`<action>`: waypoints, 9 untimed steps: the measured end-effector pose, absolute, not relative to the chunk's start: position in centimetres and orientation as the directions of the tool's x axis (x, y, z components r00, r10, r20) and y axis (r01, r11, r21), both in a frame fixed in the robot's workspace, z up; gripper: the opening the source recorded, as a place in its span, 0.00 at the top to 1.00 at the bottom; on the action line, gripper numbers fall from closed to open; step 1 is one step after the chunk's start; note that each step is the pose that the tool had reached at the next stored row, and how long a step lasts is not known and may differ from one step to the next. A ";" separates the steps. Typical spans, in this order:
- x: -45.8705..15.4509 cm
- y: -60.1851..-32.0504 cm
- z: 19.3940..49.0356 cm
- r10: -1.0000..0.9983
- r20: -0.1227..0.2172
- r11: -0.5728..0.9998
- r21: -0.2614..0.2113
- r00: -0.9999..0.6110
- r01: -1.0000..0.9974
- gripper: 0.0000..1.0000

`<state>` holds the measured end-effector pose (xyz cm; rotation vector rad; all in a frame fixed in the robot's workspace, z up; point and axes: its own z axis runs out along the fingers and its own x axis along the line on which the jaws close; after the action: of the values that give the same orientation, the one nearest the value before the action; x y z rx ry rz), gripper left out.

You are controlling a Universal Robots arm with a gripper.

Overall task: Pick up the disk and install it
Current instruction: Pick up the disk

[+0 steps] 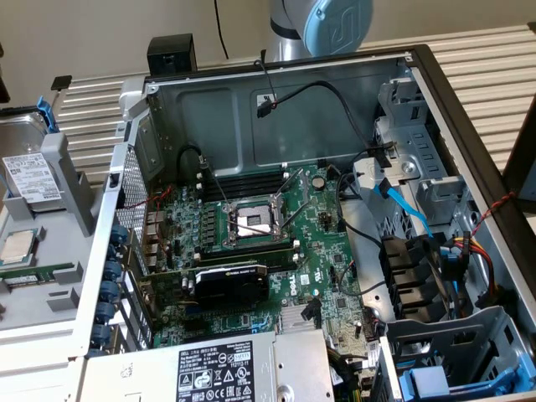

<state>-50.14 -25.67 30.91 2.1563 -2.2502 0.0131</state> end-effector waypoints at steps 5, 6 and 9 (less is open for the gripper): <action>-50.1 -25.8 30.5 -0.999 0.017 0.030 0.016 -0.030 -0.999 0.17; -50.1 -25.8 30.4 -1.000 0.016 0.025 0.016 -0.025 -1.000 0.17; -50.1 -25.8 30.2 -1.000 0.012 0.007 0.019 -0.007 -1.000 0.17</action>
<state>-50.14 -25.75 30.17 2.1984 -2.2135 -0.0068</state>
